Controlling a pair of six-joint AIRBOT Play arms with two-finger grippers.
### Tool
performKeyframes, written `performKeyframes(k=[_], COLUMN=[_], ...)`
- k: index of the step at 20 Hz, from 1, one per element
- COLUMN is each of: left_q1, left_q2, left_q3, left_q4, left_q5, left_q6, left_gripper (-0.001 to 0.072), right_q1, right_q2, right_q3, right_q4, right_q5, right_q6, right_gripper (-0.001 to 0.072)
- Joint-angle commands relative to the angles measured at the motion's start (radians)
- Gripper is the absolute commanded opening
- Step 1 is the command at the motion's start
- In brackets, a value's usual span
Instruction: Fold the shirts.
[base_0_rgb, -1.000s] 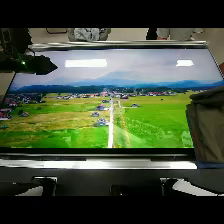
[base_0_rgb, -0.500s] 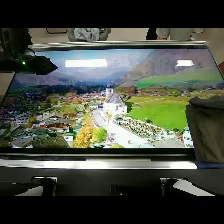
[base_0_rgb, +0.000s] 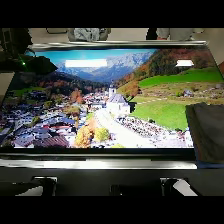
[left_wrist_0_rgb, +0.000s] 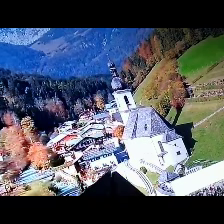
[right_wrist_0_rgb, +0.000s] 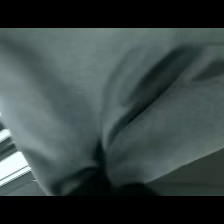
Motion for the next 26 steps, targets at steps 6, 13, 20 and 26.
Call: performKeyframes(k=[6, 13, 20, 26], left_q1=[0.000, -0.087, -0.114, -0.116], left_q2=[0.002, -0.145, -0.074, -0.018], left_q3=[0.074, 0.113, -0.266, -0.354], left_q4=[0.007, 0.533, 0.394, 0.438], left_q5=[0.059, -0.123, -0.142, -0.062], left_q6=[0.001, -0.189, -0.194, -0.252], left_gripper=[0.0037, 0.0112, 0.0520, 0.0494], right_q1=[0.028, 0.709, 0.929, 0.929], right_q2=[0.021, -0.078, -0.318, -0.297], right_q3=[0.326, 0.533, 0.332, 0.306], right_q4=[0.032, 0.094, 0.276, 0.191], right_q5=[-0.448, -0.491, -0.101, -0.153], right_q6=[-0.180, -0.132, -0.137, -0.138], right_gripper=[0.0701, 0.0694, 0.0653, 0.0657])
